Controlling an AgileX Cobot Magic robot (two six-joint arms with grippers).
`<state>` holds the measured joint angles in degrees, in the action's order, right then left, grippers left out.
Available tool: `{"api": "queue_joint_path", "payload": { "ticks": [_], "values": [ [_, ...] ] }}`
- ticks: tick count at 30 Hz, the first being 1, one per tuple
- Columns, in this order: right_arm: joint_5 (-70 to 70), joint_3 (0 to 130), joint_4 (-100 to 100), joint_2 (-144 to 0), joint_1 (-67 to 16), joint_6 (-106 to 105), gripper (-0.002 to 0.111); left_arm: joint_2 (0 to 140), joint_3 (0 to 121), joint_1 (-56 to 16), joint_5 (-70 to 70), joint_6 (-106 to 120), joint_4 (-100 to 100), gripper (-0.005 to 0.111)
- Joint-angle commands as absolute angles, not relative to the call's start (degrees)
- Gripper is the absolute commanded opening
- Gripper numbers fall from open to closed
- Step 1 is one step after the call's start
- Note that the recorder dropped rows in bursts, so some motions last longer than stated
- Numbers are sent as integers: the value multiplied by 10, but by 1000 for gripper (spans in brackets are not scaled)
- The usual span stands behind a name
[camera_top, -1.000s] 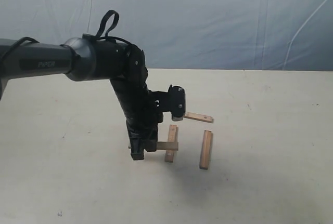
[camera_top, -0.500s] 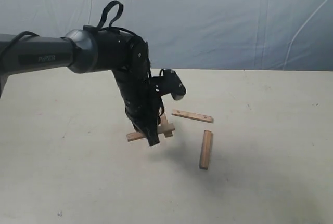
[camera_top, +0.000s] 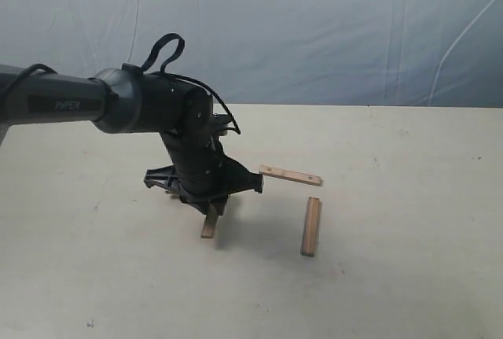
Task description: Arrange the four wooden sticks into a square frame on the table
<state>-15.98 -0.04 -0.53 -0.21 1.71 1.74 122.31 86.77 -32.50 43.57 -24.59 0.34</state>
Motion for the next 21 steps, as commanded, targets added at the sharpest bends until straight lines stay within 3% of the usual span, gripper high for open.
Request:
{"api": "queue_joint_path", "payload": {
  "ticks": [1,7,16,19,21],
  "values": [
    [-157,0,-6,0,15,15,-1,1241,864,-328,427,-268,19,0],
    [-159,0,-6,0,15,15,-1,1250,864,-328,402,-268,20,5],
    [-159,0,-6,0,15,15,-1,1238,904,-327,434,-268,25,51],
    [-159,0,-6,0,15,15,-1,1216,912,-319,462,-260,9,49],
    [-159,0,-6,0,15,15,-1,1191,912,-310,480,-239,-5,34]
  ]
}}
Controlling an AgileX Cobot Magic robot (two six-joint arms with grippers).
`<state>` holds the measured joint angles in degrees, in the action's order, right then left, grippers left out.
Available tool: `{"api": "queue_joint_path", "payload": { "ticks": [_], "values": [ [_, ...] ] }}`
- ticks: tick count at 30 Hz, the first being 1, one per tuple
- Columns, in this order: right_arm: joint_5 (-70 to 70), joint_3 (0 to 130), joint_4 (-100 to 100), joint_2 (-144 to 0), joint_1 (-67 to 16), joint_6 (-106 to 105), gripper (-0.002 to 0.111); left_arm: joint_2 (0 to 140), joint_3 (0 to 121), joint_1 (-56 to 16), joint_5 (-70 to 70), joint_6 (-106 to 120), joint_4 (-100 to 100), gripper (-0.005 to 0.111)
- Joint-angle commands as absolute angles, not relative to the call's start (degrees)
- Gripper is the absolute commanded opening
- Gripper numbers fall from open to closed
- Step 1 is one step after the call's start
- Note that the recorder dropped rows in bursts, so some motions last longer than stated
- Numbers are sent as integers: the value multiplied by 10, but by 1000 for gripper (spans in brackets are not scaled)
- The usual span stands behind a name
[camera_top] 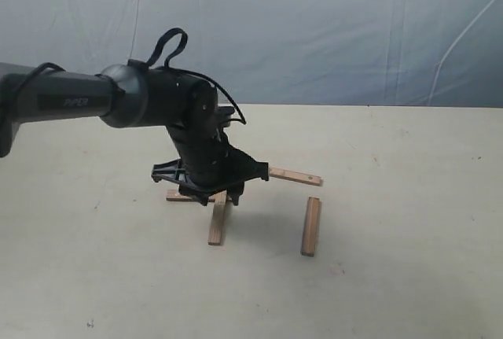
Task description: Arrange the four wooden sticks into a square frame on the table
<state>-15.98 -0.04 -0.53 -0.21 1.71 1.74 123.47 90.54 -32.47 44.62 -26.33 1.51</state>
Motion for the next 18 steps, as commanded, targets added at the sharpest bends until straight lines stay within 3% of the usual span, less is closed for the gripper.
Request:
{"api": "queue_joint_path", "payload": {
  "ticks": [1,3,10,18],
  "values": [
    [-159,0,-6,0,15,15,-1,1178,912,-304,494,-221,-12,22],
    [-159,0,-6,0,15,15,-1,1155,910,-289,524,-186,-9,0],
    [-156,0,-6,0,15,15,-1,1019,772,-186,470,-81,47,0],
    [-156,0,-6,0,15,15,-1,779,489,-68,207,-27,148,0]
  ]
}}
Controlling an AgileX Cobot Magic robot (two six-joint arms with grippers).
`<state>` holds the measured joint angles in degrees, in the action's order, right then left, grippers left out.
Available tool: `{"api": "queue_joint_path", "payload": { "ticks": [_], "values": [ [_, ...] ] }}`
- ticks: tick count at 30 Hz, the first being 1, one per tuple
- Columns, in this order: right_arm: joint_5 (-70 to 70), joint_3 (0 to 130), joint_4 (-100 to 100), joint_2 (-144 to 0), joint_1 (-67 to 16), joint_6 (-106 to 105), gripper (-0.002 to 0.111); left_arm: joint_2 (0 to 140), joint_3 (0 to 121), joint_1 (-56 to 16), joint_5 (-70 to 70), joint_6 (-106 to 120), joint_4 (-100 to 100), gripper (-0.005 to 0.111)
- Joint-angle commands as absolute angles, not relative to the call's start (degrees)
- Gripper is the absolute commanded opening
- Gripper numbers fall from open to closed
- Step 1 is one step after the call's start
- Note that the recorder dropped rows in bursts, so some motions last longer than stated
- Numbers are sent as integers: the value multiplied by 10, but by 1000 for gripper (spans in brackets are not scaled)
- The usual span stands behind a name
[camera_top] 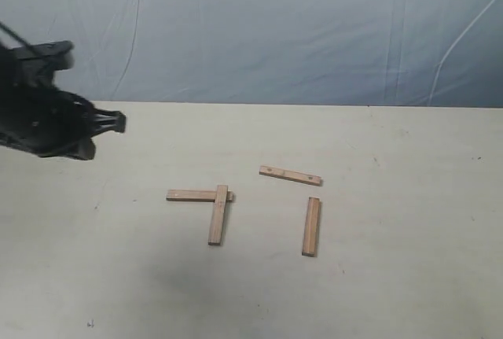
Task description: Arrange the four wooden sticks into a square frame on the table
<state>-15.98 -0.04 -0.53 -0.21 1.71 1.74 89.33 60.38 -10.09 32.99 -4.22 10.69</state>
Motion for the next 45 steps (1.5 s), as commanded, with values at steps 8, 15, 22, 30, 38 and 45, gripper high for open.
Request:
{"api": "queue_joint_path", "payload": {
  "ticks": [8,15,22,30,38,45],
  "values": [
    [-152,0,-6,0,15,15,-1,488,251,-94,4,-30,233,0],
    [-5,0,-8,0,15,15,-1,228,107,-106,-21,-30,235,0],
    [211,0,-38,0,15,203,-1,42,3,-106,-23,-30,233,0],
    [362,60,38,-95,16,294,-1,0,0,-106,38,-23,170,0],
    [542,162,35,-353,16,227,-1,0,0,-104,53,-23,88,0],
    [296,325,144,-608,12,306,-1,0,0,-104,44,-26,35,0]
  ]
}}
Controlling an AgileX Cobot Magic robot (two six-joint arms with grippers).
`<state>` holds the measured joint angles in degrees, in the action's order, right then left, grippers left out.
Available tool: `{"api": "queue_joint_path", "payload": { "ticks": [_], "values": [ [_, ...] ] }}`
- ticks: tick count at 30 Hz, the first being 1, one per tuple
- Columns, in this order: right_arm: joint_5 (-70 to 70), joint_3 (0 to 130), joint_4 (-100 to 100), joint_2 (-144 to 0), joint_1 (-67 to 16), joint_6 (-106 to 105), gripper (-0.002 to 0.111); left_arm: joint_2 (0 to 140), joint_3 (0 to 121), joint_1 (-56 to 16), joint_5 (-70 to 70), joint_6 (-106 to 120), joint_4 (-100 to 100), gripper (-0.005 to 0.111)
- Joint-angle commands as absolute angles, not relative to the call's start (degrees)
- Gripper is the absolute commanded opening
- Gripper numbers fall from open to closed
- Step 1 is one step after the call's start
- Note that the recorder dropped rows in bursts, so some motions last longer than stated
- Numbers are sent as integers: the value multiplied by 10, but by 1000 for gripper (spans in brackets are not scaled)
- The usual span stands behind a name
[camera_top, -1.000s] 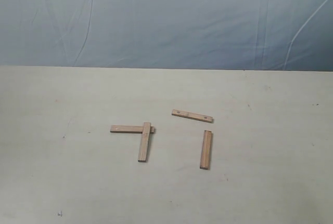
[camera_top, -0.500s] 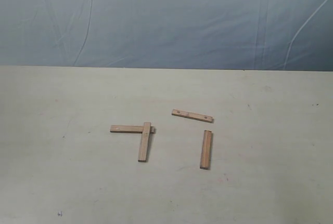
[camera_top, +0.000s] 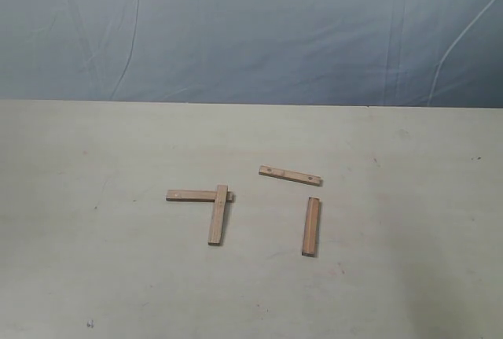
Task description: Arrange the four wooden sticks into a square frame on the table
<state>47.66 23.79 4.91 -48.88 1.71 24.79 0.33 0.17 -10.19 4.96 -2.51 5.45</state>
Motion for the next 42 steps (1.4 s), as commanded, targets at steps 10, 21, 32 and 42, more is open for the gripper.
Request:
{"api": "queue_joint_path", "payload": {
  "ticks": [10,21,32,42],
  "values": [
    [-403,662,167,-913,-152,195,-1,0,0,-104,49,-27,44,0],
    [-436,733,-64,-1076,-254,115,29,0,0,-104,53,-27,56,0],
    [-417,782,33,-1182,-321,318,46,0,0,-104,57,-27,65,0],
    [-439,843,52,-1240,-321,361,46,0,0,-104,59,-27,68,0]
  ]
}}
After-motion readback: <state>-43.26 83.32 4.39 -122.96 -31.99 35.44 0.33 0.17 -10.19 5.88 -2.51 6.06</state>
